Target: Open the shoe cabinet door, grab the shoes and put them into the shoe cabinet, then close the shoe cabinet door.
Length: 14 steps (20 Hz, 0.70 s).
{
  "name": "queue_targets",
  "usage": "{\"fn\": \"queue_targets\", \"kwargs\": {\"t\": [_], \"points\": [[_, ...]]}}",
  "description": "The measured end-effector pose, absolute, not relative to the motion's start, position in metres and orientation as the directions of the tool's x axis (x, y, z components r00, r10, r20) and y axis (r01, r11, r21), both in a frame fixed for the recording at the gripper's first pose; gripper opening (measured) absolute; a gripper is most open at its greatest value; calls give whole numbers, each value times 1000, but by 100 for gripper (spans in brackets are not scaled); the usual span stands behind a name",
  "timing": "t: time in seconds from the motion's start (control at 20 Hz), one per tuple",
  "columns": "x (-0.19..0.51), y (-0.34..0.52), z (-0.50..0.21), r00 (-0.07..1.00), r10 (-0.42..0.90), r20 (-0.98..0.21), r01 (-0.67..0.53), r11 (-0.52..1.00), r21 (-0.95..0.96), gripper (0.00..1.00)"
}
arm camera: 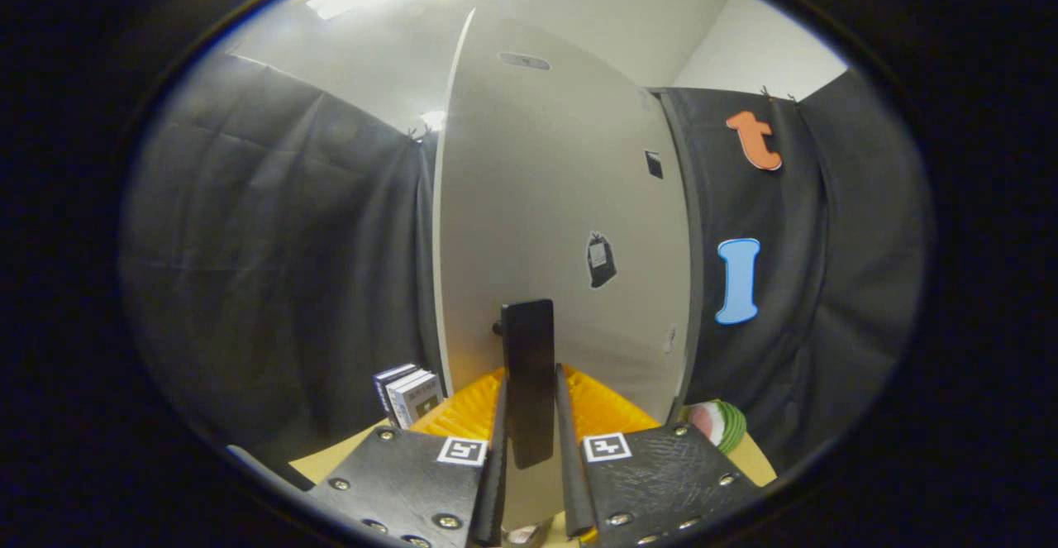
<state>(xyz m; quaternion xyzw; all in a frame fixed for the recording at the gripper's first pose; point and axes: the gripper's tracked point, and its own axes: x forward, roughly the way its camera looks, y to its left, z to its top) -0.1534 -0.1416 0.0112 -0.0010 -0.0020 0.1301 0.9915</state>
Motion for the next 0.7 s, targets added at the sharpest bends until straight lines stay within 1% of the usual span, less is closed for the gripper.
{"fn": "queue_targets", "kwargs": {"t": [0.3,0.7], "points": [[-169,-175,14,981,195,9,-195,981,3,28],[-185,-226,14,997,72,16,-73,997,17,28]]}}
